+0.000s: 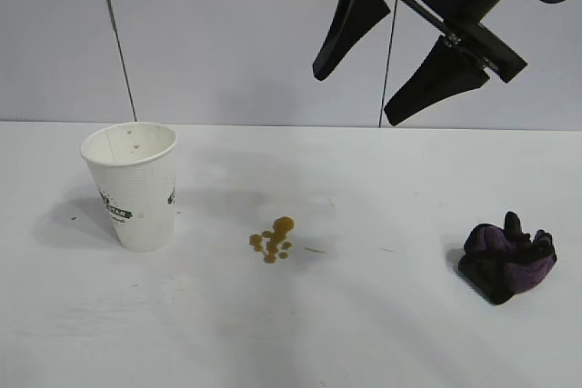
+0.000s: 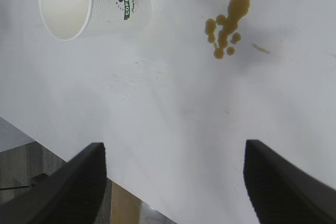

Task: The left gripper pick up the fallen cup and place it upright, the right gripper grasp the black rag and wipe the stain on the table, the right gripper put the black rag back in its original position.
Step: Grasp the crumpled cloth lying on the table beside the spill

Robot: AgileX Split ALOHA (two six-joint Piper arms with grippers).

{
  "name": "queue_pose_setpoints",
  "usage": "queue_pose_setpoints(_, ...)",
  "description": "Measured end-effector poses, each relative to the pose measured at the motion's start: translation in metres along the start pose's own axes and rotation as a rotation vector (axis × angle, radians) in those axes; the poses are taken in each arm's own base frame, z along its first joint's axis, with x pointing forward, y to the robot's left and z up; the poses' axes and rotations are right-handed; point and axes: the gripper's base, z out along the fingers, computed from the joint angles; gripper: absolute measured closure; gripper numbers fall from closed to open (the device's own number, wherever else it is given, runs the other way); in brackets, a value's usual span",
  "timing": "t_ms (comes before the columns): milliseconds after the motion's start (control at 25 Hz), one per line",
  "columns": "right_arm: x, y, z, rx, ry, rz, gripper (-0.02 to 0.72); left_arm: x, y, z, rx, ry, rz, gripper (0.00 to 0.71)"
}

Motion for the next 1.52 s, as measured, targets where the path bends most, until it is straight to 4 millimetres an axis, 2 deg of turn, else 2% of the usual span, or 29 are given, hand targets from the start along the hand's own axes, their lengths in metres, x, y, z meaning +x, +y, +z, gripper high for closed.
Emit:
queue_pose_setpoints(240, 0.0, 0.0, 0.0, 0.0, 0.0, 0.0, 0.201, -0.038, 0.005, -0.093, -0.167, -0.322, 0.027, 0.047)
queue_pose_setpoints(400, 0.0, 0.0, 0.0, 0.0, 0.0, 0.0, 0.201, -0.048, 0.0, -0.164, -0.256, -0.532, 0.045, 0.047)
queue_pose_setpoints(520, 0.0, 0.0, 0.0, 0.0, 0.0, 0.0, 0.201, -0.042, -0.015, -0.221, -0.264, -0.658, 0.07, 0.047)
queue_pose_setpoints(640, 0.0, 0.0, 0.0, 0.0, 0.0, -0.004, 0.201, -0.025, -0.036, -0.264, -0.179, -0.706, 0.086, 0.047)
queue_pose_setpoints(800, 0.0, 0.0, 0.0, 0.0, 0.0, -0.012, 0.201, 0.002, -0.063, -0.304, -0.065, -0.727, 0.091, 0.047)
queue_pose_setpoints(880, 0.0, 0.0, 0.0, 0.0, 0.0, -0.013, 0.201, 0.014, -0.072, -0.312, 0.003, -0.696, 0.076, 0.047)
queue_pose_setpoints(1040, 0.0, 0.0, 0.0, 0.002, 0.0, -0.019, 0.201, 0.031, -0.087, -0.304, 0.194, -0.47, 0.013, 0.047)
queue_pose_setpoints(1160, 0.0, 0.0, 0.0, 0.003, 0.0, -0.021, 0.201, 0.048, -0.09, -0.296, 0.241, -0.266, -0.057, 0.047)
queue_pose_setpoints(1320, 0.0, 0.0, 0.0, 0.004, 0.0, -0.021, 0.201, 0.074, -0.081, -0.279, 0.134, -0.002, -0.197, 0.047)
queue_pose_setpoints(1520, 0.0, 0.0, 0.0, 0.004, 0.0, -0.022, 0.201, 0.103, -0.072, -0.251, 0.008, 0.194, -0.298, 0.047)
